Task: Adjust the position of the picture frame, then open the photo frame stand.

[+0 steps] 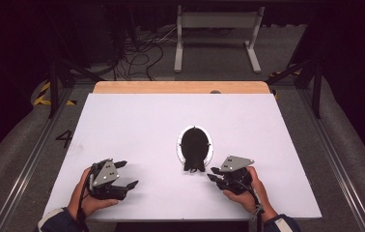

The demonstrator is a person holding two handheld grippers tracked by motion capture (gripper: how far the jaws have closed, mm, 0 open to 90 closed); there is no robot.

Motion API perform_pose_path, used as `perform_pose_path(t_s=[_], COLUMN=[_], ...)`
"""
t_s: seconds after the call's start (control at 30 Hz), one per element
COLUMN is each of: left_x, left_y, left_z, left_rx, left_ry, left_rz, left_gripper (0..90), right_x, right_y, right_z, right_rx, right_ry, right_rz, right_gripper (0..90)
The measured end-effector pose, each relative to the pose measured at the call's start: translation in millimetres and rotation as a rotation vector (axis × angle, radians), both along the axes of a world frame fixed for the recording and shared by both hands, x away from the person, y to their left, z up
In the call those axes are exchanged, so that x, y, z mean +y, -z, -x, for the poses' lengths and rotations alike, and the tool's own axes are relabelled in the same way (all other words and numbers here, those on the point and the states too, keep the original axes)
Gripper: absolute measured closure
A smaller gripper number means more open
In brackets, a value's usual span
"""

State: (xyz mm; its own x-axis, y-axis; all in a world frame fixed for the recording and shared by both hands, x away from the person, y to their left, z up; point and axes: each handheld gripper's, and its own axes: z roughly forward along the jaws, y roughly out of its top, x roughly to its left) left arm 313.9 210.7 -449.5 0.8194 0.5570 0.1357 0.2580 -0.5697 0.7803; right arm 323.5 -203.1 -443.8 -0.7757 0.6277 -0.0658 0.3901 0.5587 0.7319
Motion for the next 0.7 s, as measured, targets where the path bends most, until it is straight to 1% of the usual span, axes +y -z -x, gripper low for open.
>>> perform_pose_path(t_s=[0.07, 0.13, 0.23, 0.27, 0.3, 0.33, 0.37, 0.4, 0.43, 0.47, 0.53, 0.63, 0.7], left_x=[10.2, 18.4, 27.0, 28.0, 28.1, 26.7, 26.0, 24.4, 23.0, 21.5, 19.0, 16.3, 16.6], left_y=[3.4, 5.9, 8.4, 9.0, 9.3, 9.4, 9.3, 9.4, 9.4, 9.2, 9.6, 10.5, 10.6], left_z=[3.6, 5.6, 7.1, 7.7, 7.4, 6.9, 6.0, 5.5, 4.7, 3.6, 2.0, 2.2, 2.3], left_rx=[0.020, 0.037, 0.069, 0.074, 0.073, 0.074, 0.069, 0.070, 0.075, 0.072, 0.078, 0.083, 0.087], left_ry=[-0.012, -0.029, -0.044, -0.045, -0.044, -0.054, -0.051, -0.052, -0.047, -0.043, -0.039, -0.035, -0.030], left_rz=[0.009, 0.006, 0.045, 0.046, 0.039, 0.038, 0.035, 0.038, 0.036, 0.032, 0.038, 0.028, 0.038], left_gripper=[23.4, 22.2, 20.5, 20.2, 20.0, 19.5, 19.1, 19.0, 18.8, 18.7, 18.5, 18.3, 18.3], right_x=[-0.7, -1.2, 0.2, 1.1, 2.0, 2.8, 2.6, 2.3, 2.2, 1.9, 1.1, 1.0, 1.7], right_y=[0.9, 1.4, 4.2, 5.5, 6.7, 7.8, 8.5, 8.8, 9.2, 9.5, 10.1, 9.5, 9.3], right_z=[0.3, -1.0, -4.0, -4.6, -4.9, -4.8, -4.7, -4.6, -4.0, -3.3, -1.9, -1.5, -4.4], right_rx=[0.005, 0.013, 0.028, 0.033, 0.037, 0.039, 0.042, 0.043, 0.044, 0.042, 0.038, 0.046, 0.058], right_ry=[0.001, 0.000, 0.010, 0.011, 0.010, 0.011, 0.011, 0.014, 0.018, 0.020, 0.031, 0.040, 0.041], right_rz=[0.003, 0.006, 0.013, 0.019, 0.028, 0.034, 0.036, 0.036, 0.036, 0.037, 0.034, 0.038, 0.036], right_gripper=[72.4, 72.2, 69.7, 69.1, 68.1, 66.8, 65.7, 65.3, 64.7, 64.1, 63.3, 61.9, 61.0])
